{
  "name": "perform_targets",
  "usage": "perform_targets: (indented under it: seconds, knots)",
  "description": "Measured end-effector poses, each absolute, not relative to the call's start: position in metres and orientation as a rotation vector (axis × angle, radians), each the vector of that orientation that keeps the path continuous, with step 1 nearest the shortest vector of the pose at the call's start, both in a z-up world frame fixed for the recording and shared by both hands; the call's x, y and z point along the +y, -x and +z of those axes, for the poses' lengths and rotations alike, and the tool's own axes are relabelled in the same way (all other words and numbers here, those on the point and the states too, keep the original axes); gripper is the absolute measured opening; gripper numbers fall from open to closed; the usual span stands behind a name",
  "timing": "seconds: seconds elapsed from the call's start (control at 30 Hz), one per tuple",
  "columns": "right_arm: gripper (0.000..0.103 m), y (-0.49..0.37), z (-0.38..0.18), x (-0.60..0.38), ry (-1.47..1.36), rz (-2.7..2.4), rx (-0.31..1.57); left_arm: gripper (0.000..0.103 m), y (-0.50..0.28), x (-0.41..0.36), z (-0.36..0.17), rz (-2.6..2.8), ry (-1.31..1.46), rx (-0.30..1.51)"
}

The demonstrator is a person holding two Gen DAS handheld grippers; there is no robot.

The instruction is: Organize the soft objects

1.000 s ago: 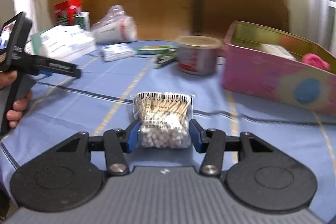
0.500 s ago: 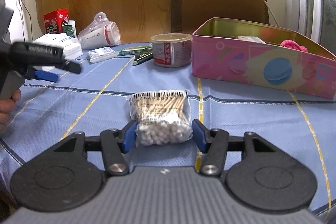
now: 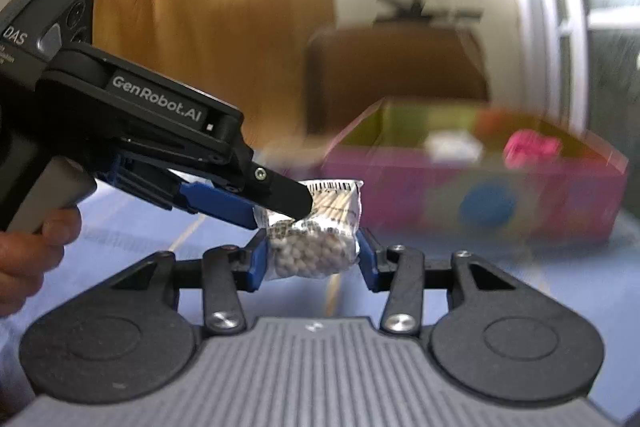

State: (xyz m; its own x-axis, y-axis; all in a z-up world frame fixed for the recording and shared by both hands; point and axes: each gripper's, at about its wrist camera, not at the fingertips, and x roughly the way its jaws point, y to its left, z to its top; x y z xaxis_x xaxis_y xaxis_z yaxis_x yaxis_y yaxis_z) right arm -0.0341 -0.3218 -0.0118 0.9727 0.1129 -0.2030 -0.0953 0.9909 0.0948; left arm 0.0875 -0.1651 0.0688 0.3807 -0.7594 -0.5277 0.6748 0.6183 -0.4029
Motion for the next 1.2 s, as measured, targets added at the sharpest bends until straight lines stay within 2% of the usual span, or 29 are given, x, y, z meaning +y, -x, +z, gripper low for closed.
perform_targets:
  seconds: [0.1, 0.27, 0.4, 0.43, 0.47, 0.53, 0.9, 1.2]
  knots:
    - [0.049, 0.009, 0.005, -0.347, -0.101, 0.044, 0.173, 0.051, -0.113, -0.202, 0.077, -0.92, 0.122, 0.73]
    - [0.049, -0.032, 0.011, -0.381, -0.16, -0.025, 0.222, 0.051, -0.142, -0.254, 0.068, -0.913, 0.099, 0.747]
    - [0.052, -0.054, 0.004, -0.396, -0.133, -0.1, 0.253, 0.061, -0.144, -0.281, 0.059, -0.854, 0.032, 0.743]
    - [0.053, -0.054, 0.001, -0.396, -0.128, -0.129, 0.254, 0.065, -0.143, -0.282, 0.058, -0.832, 0.009, 0.736]
    - [0.054, -0.055, -0.001, -0.399, -0.124, -0.151, 0.256, 0.074, -0.142, -0.286, 0.057, -0.812, -0.012, 0.728]
    - [0.058, -0.05, -0.003, -0.403, -0.135, -0.159, 0.257, 0.081, -0.136, -0.283, 0.057, -0.79, -0.025, 0.702]
    - [0.063, 0.008, 0.001, -0.366, -0.164, -0.134, 0.17, 0.085, -0.083, -0.225, 0.072, -0.663, -0.12, 0.585]
    - [0.063, 0.012, -0.01, -0.317, -0.194, -0.015, 0.273, 0.087, -0.07, -0.146, 0.048, -0.507, -0.153, 0.595]
